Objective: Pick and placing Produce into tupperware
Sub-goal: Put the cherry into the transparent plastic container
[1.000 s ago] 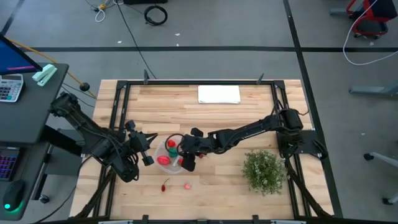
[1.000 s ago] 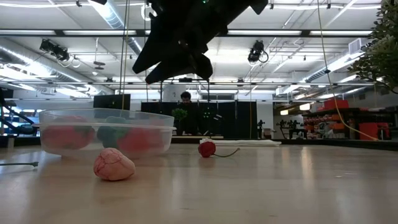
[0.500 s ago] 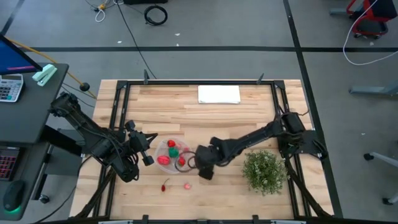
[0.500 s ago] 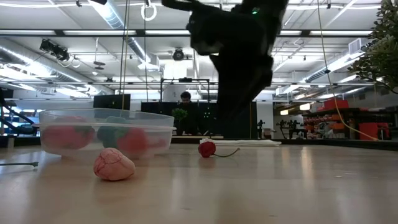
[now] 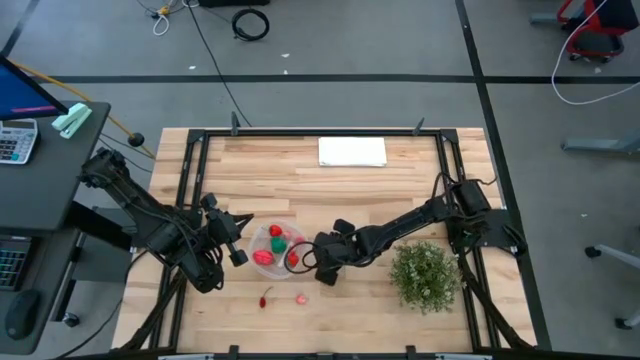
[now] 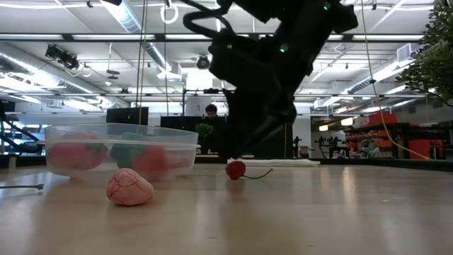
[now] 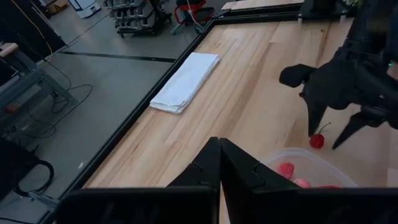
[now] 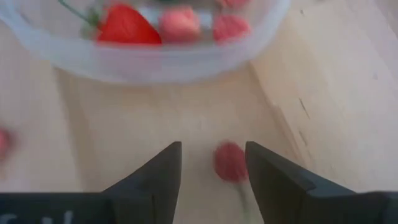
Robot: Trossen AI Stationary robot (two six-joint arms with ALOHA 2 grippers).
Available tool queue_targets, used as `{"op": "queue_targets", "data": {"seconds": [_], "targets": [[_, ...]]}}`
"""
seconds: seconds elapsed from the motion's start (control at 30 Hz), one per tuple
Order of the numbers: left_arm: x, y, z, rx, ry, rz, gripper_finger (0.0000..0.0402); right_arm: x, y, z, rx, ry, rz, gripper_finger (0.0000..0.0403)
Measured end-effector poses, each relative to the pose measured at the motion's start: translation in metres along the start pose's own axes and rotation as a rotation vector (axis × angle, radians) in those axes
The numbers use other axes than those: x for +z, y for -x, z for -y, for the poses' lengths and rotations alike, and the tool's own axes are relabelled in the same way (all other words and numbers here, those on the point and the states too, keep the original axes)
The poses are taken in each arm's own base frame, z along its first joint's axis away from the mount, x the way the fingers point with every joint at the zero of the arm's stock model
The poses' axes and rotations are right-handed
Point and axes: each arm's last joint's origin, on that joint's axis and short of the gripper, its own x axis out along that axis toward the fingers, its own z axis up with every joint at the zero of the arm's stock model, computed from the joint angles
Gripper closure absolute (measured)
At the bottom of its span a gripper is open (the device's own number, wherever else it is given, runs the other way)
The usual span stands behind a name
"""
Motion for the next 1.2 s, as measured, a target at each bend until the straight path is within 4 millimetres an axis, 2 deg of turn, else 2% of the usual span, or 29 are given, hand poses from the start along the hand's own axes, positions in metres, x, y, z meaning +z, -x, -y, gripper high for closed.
{"op": "queue_targets", "data": {"seconds": [0.3, 0.53, 0.67, 1.0, 1.2], "targets": [[0.000, 0.000, 0.000, 0.000, -0.003, 0.000, 0.0378, -0.014, -0.014, 0.020, -0.042, -0.020, -0.028, 0.0217], [0.000, 0.000, 0.000, 0.000, -0.005, 0.000, 0.0389, -0.020, -0.020, 0.026, -0.024, -0.041, 0.011, 0.0222], [0.000, 0.000, 0.000, 0.000, -0.005, 0.000, 0.0393, -0.019, -0.020, 0.027, -0.026, -0.044, 0.017, 0.0246], [0.000, 0.000, 0.000, 0.000, -0.005, 0.000, 0.0379, -0.009, -0.016, 0.017, -0.023, -0.107, 0.080, 0.0339], [0.000, 0.000, 0.000, 0.000, -0.005, 0.000, 0.0391, -0.002, -0.005, 0.008, -0.091, -0.185, 0.197, 0.0355]]}}
